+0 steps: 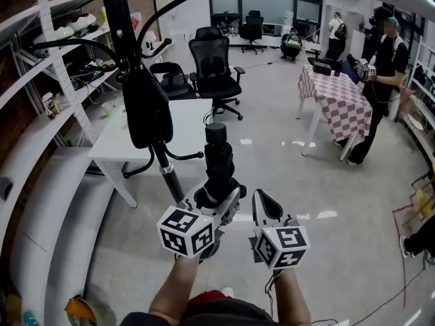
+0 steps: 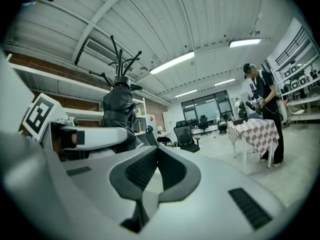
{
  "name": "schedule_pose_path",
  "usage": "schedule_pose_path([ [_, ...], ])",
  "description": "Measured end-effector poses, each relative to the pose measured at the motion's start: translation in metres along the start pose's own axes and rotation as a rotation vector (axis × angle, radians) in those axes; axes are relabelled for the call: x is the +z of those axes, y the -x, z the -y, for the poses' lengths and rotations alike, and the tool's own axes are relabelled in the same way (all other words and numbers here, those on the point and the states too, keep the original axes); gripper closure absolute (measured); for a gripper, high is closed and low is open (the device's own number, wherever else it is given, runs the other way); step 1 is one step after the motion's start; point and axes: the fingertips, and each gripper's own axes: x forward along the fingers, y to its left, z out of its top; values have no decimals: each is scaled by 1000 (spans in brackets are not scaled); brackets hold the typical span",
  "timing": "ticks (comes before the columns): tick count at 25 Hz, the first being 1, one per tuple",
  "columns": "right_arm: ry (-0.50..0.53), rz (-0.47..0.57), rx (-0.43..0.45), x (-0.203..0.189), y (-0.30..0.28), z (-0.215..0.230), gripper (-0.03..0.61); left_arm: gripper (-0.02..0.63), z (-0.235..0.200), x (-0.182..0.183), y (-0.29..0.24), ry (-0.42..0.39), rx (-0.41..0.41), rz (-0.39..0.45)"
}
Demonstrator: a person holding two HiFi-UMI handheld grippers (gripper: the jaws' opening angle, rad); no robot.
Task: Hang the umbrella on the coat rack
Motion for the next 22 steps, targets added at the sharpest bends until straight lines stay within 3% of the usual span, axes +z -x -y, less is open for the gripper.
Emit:
schedule_pose_path([
  [11, -17, -1, 40, 4, -50, 12, 561, 385, -25, 19, -27, -44, 27, 17],
  [18, -9, 11, 125, 15, -99, 32, 561, 385, -48, 39, -63, -73, 89, 57],
  [22, -14, 17, 226, 27, -141, 42, 561, 385, -72, 53, -83, -100, 187, 73],
])
